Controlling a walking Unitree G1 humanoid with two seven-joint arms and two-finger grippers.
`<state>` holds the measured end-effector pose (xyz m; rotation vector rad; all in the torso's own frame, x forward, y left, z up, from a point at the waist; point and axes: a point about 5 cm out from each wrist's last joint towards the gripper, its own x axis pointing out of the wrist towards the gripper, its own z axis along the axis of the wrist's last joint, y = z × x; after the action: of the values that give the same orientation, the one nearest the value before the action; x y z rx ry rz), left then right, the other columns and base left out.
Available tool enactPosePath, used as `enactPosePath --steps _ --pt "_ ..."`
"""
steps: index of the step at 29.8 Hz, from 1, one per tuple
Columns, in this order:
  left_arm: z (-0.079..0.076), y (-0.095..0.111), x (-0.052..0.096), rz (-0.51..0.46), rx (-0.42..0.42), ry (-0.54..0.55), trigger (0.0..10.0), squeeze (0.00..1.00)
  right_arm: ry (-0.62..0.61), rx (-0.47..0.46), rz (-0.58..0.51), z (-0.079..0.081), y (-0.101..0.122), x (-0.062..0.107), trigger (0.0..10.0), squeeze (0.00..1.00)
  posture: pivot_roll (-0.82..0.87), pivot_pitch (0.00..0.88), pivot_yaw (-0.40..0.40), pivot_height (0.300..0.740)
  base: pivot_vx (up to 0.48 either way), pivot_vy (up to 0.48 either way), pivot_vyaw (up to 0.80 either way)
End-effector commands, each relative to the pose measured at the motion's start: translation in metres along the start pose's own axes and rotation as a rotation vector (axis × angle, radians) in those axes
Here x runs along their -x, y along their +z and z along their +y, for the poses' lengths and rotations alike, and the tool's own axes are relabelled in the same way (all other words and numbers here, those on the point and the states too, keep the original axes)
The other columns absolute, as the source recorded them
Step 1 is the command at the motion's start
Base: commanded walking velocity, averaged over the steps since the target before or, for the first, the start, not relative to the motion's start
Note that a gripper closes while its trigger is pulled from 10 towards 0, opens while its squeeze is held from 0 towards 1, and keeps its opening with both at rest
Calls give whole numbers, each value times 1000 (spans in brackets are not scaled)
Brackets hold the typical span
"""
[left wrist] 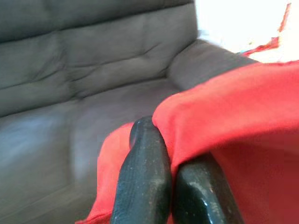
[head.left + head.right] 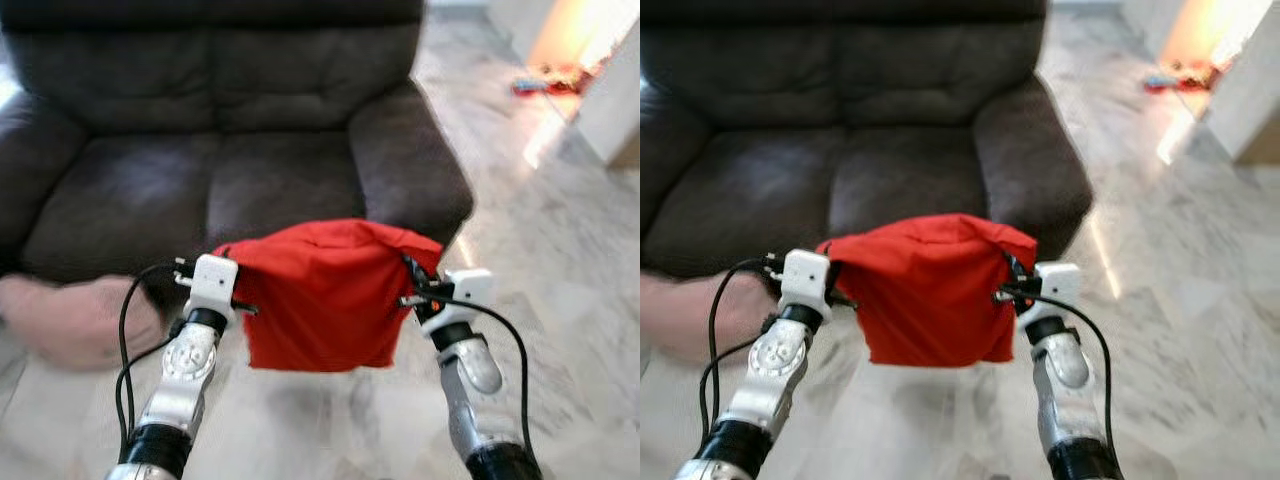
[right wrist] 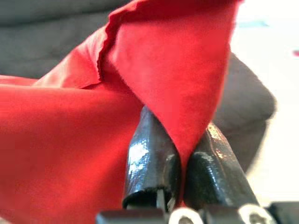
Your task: Move the pillow to the sofa from floor
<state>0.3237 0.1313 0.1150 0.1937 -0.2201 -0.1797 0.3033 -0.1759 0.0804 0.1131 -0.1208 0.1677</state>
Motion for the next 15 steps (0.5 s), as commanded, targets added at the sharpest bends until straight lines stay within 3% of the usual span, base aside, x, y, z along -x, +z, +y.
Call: enactPosePath --steps 1,15 --pt "15 13 -1 -80 -22 45 10000 0 34 -6 -75 12 13 -9 10000 0 -60 118 -14 740 300 0 0" --pt "17 15 0 -90 -27 52 10000 0 41 -7 -83 13 15 -11 10000 0 -61 109 -15 740 295 0 0"
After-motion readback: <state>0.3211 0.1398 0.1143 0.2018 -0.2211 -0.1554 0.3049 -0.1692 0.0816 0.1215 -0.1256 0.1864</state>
